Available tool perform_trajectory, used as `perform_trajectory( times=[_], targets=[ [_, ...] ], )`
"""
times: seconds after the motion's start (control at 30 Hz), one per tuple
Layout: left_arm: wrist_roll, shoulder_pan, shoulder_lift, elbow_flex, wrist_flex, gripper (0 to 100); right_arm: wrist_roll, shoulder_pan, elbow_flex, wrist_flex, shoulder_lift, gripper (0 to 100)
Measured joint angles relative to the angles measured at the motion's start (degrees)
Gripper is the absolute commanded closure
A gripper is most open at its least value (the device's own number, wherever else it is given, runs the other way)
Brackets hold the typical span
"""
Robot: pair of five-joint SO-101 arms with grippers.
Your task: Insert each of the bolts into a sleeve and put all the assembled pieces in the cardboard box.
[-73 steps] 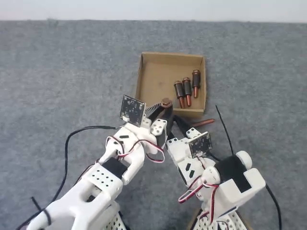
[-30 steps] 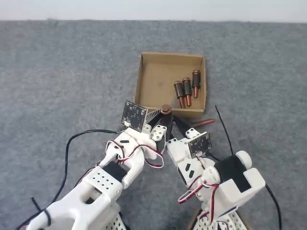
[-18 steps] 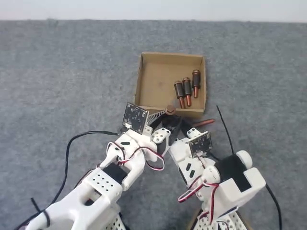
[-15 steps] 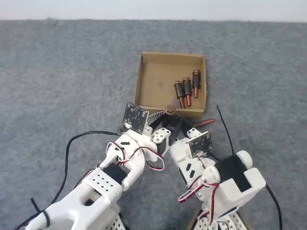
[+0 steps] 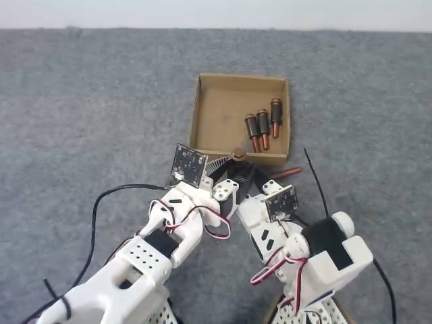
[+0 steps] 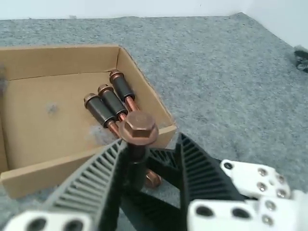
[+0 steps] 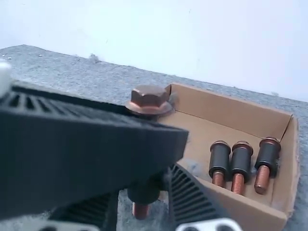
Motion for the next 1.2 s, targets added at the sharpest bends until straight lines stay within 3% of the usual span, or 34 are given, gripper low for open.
perform_trajectory(
  times=[0.47,0.67,1.2],
  targets=[
    [0.0,-0.3,0.0,0.1,0.0,85,0.0,-0.1,0.0,0.0,0.0,99.2],
    [0.2,-3.9,0.1,0.2,0.1,85,-0.2,0.1,0.1,0.0,0.0,99.2],
    [0.1,-0.8,0.1,0.2,0.1,85,-0.2,0.4,0.1,0.0,0.0,99.2]
  ],
)
